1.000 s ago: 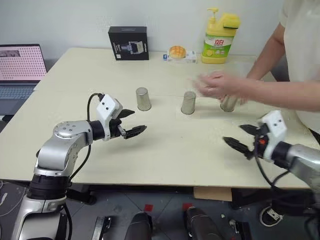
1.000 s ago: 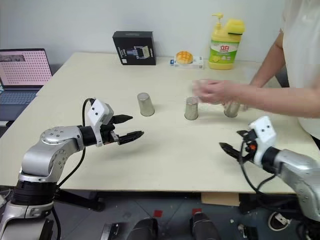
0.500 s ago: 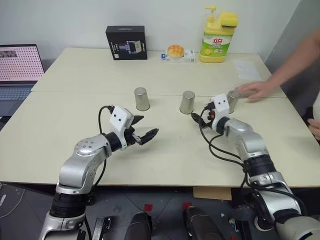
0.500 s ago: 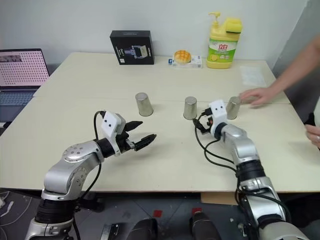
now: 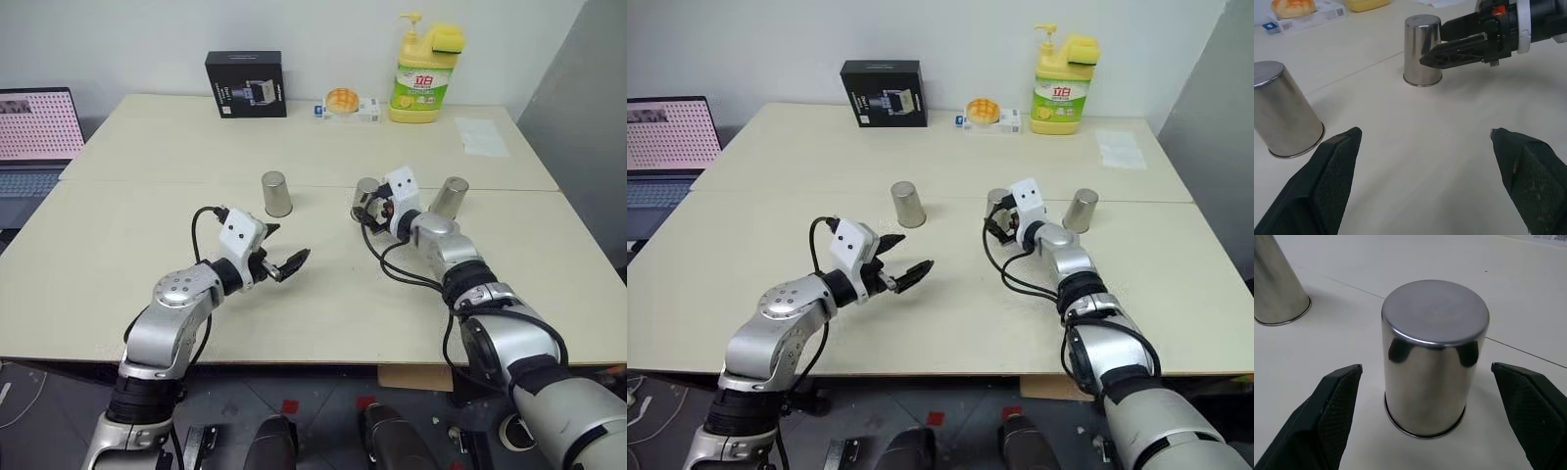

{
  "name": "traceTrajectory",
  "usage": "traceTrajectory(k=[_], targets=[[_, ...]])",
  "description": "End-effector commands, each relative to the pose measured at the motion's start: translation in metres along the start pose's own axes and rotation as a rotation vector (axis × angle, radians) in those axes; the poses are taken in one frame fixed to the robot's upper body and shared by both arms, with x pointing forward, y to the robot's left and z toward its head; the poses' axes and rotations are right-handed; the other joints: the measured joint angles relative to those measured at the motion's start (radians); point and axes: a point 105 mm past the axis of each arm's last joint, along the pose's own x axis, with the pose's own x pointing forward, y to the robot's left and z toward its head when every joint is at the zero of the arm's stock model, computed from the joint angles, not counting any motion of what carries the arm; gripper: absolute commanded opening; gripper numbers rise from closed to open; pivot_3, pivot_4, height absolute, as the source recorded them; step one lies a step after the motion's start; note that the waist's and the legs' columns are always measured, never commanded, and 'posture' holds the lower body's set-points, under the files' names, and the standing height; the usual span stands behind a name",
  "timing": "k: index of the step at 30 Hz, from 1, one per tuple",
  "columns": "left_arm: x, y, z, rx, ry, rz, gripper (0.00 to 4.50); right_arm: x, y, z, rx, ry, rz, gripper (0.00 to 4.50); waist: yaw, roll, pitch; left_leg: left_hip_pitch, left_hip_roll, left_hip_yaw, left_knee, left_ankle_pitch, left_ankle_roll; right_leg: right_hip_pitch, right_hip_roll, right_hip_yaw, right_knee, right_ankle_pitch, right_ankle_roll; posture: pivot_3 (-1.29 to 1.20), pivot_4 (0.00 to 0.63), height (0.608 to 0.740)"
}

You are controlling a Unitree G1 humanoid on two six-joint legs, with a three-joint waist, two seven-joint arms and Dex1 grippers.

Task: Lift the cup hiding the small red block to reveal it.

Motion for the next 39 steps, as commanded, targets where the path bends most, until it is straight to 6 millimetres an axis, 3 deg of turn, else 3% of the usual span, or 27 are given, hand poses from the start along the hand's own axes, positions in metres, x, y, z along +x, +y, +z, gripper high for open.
traceTrajectory(k=[1, 9, 12, 19, 27, 30, 34, 39], targets=[[0.002, 0.008, 0.014, 0.058, -0.031, 0.0, 4.47, 0.005, 0.003, 0.027, -0.019, -0.085, 0.002, 4.5, -0.001, 0.0, 0.0, 0.0, 0.0, 0.0, 0.0, 0.0, 0.0, 0.0, 0.0, 0.0, 0.0, 0.0, 0.0, 0.0, 0.15, 0.74], [0.007, 0.012, 0.018, 0.069, -0.039, -0.001, 4.47, 0.009, 0.009, 0.036, -0.038, -0.117, -0.002, 4.5, -0.001, 0.0, 0.0, 0.0, 0.0, 0.0, 0.0, 0.0, 0.0, 0.0, 0.0, 0.0, 0.0, 0.0, 0.0, 0.0, 0.15, 0.74], [0.007, 0.012, 0.017, 0.07, -0.04, -0.002, 4.5, 0.009, 0.008, 0.035, -0.069, -0.115, -0.02, 4.05, -0.001, 0.0, 0.0, 0.0, 0.0, 0.0, 0.0, 0.0, 0.0, 0.0, 0.0, 0.0, 0.0, 0.0, 0.0, 0.0, 0.15, 0.74], [0.01, 0.013, 0.019, 0.072, -0.046, 0.003, 4.5, 0.008, 0.006, 0.035, -0.083, -0.125, -0.037, 2.5, -0.001, 0.0, 0.0, 0.0, 0.0, 0.0, 0.0, 0.0, 0.0, 0.0, 0.0, 0.0, 0.001, 0.0, 0.0, 0.0, 0.15, 0.74], [0.01, 0.012, 0.023, 0.076, -0.048, -0.004, 4.5, 0.0, -0.003, 0.074, 0.018, -0.261, -0.013, 2.51, 0.0, 0.001, 0.0, 0.0, 0.0, -0.001, 0.0, 0.0, 0.0, 0.0, 0.0, 0.0, 0.0, 0.0, 0.0, 0.0, 0.15, 0.74], [0.007, 0.011, 0.02, 0.075, -0.041, -0.006, 4.5, -0.016, -0.019, 0.082, -0.01, -0.269, -0.058, 2.51, 0.001, 0.001, 0.001, -0.001, 0.0, -0.001, 0.0, 0.0, 0.0, -0.001, 0.0, 0.0, 0.001, 0.0, 0.0, 0.0, 0.15, 0.74], [0.005, 0.009, 0.019, 0.072, -0.036, -0.008, 4.5, -0.031, -0.029, 0.07, -0.068, -0.194, -0.104, 2.51, 0.007, 0.001, 0.0, -0.001, -0.001, -0.003, 0.0, 0.0, 0.0, 0.0, -0.001, -0.002, 0.0, 0.0, -0.001, 0.0, 0.15, 0.74], [0.007, 0.004, 0.017, 0.071, -0.032, -0.028, 4.5, -0.038, -0.046, 0.027, -0.013, -0.028, -0.179, 2.51, 0.006, 0.001, 0.0, -0.001, 0.0, -0.003, 0.0, 0.0, 0.0, -0.001, 0.0, -0.002, 0.001, -0.001, -0.001, 0.0, 0.15, 0.74]])
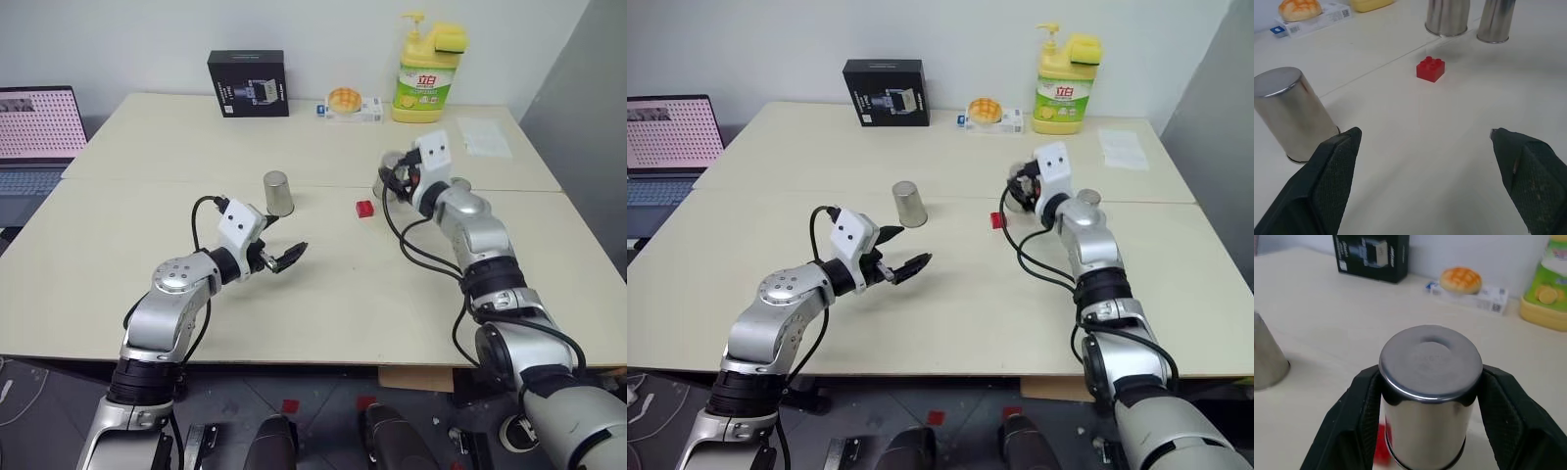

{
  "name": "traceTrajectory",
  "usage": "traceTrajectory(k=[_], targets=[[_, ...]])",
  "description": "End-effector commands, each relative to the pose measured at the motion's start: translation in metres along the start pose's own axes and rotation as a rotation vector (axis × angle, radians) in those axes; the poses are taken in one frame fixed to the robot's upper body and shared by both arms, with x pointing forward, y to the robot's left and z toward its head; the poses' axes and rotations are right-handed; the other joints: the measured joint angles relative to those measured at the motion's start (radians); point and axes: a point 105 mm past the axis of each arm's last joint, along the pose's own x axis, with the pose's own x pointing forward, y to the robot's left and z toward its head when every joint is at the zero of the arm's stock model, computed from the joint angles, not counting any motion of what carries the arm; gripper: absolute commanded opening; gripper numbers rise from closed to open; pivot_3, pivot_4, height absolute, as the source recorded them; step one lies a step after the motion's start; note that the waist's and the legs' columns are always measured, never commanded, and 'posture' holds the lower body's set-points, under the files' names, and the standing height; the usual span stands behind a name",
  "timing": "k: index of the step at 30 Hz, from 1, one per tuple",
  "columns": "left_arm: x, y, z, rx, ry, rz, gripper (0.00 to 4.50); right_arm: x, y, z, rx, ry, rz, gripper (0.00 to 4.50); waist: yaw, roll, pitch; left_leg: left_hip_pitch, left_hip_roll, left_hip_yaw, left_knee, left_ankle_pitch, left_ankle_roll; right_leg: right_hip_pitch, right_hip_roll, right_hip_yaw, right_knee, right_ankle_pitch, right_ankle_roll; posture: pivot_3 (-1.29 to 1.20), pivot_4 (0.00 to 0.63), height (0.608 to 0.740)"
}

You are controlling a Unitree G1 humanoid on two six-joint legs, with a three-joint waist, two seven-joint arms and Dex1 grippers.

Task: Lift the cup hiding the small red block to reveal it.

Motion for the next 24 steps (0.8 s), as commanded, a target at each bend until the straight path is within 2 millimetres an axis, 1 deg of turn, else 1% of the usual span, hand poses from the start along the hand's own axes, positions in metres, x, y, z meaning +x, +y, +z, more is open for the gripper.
traceTrajectory(k=[1, 2, 3, 4, 7, 8, 11, 13, 15, 17, 19, 23, 24], targets=[[0.002, -0.007, 0.012, 0.034, -0.036, -0.033, 4.5, -0.002, -0.006, -0.003, 0.027, 0.022, -0.038, 2.86, -0.002, 0.0, 0.0, 0.0, 0.0, 0.0, 0.0, 0.0, 0.0, 0.0, 0.0, 0.0, 0.0, 0.0, 0.0, 0.0, 0.15, 0.74], [0.003, -0.008, 0.013, 0.035, -0.037, -0.036, 4.5, -0.002, -0.006, -0.007, 0.042, 0.029, -0.041, 3.21, -0.005, 0.0, 0.0, 0.0, 0.0, 0.0, 0.0, 0.0, 0.0, 0.0, 0.0, 0.0, 0.0, 0.0, 0.0, 0.0, 0.15, 0.74], [0.003, -0.008, 0.013, 0.036, -0.037, -0.04, 4.5, -0.002, -0.006, -0.009, 0.061, 0.03, -0.042, 3.31, -0.007, 0.0, 0.0, 0.001, 0.0, 0.001, 0.0, 0.0, 0.0, 0.0, 0.0, 0.001, 0.0, 0.0, 0.001, 0.0, 0.15, 0.74], [0.003, -0.008, 0.013, 0.036, -0.037, -0.042, 4.5, -0.002, -0.006, -0.011, 0.07, 0.033, -0.041, 3.5, -0.007, 0.0, 0.0, 0.001, 0.0, 0.002, 0.0, 0.0, 0.0, 0.0, 0.0, 0.002, 0.001, 0.0, 0.001, 0.0, 0.15, 0.74], [0.004, -0.008, 0.015, 0.039, -0.038, -0.05, 4.5, -0.006, -0.011, -0.021, 0.058, 0.059, -0.064, 4.3, -0.006, 0.0, 0.0, 0.001, 0.0, 0.001, 0.0, 0.0, 0.0, 0.0, 0.001, 0.002, 0.001, 0.0, 0.001, 0.0, 0.15, 0.74], [0.004, -0.009, 0.015, 0.04, -0.037, -0.053, 4.5, -0.009, -0.013, -0.022, 0.052, 0.066, -0.071, 4.45, -0.005, 0.0, 0.0, 0.001, 0.0, 0.001, 0.0, 0.0, 0.0, 0.0, 0.001, 0.001, 0.0, 0.0, 0.001, 0.0, 0.15, 0.74], [0.004, -0.01, 0.014, 0.041, -0.035, -0.061, 4.5, -0.018, -0.016, -0.023, 0.033, 0.075, -0.077, 4.45, -0.001, 0.0, 0.0, 0.0, 0.0, 0.001, 0.0, 0.0, 0.0, 0.0, 0.0, 0.002, -0.001, 0.0, 0.001, 0.0, 0.15, 0.74], [0.003, -0.01, 0.015, 0.045, -0.033, -0.068, 4.5, -0.03, -0.017, -0.023, 0.024, 0.088, -0.061, 4.45, 0.001, 0.0, 0.0, -0.001, 0.0, 0.001, 0.0, 0.0, 0.0, 0.0, 0.0, 0.001, -0.001, 0.0, 0.001, 0.0, 0.15, 0.74], [-0.002, -0.008, 0.019, 0.06, -0.025, -0.08, 4.5, -0.054, -0.013, -0.022, -0.008, 0.11, -0.007, 4.45, 0.003, 0.0, 0.0, -0.001, -0.001, 0.001, 0.0, 0.0, 0.0, 0.0, 0.0, 0.001, -0.001, 0.0, 0.001, 0.0, 0.15, 0.74], [-0.01, -0.005, 0.022, 0.07, -0.016, -0.089, 4.5, -0.085, -0.002, -0.021, -0.039, 0.14, 0.084, 4.45, 0.005, 0.0, 0.0, -0.003, -0.001, 0.0, 0.0, 0.0, 0.0, -0.001, 0.0, 0.0, -0.001, -0.001, 0.001, 0.0, 0.15, 0.74], [-0.014, -0.003, 0.024, 0.065, -0.009, -0.101, 4.5, -0.103, 0.008, -0.019, -0.049, 0.161, 0.143, 4.45, 0.005, 0.0, 0.0, -0.004, -0.001, 0.0, -0.001, 0.0, 0.0, -0.003, 0.0, 0.0, 0.0, -0.003, 0.003, 0.0, 0.15, 0.74], [-0.029, 0.005, 0.026, 0.089, 0.047, -0.126, 4.5, -0.157, 0.011, -0.003, -0.072, 0.167, 0.215, 4.45, -0.001, 0.001, 0.001, -0.003, 0.0, 0.0, -0.001, 0.0, 0.0, -0.004, 0.0, 0.0, 0.001, -0.004, 0.004, 0.0, 0.15, 0.74], [-0.032, 0.007, 0.027, 0.085, 0.054, -0.128, 4.5, -0.165, 0.011, 0.001, -0.074, 0.164, 0.223, 4.45, -0.001, 0.001, 0.001, -0.002, 0.001, 0.0, 0.0, 0.0, 0.0, -0.003, 0.001, 0.0, 0.001, -0.004, 0.003, 0.0, 0.15, 0.74]])
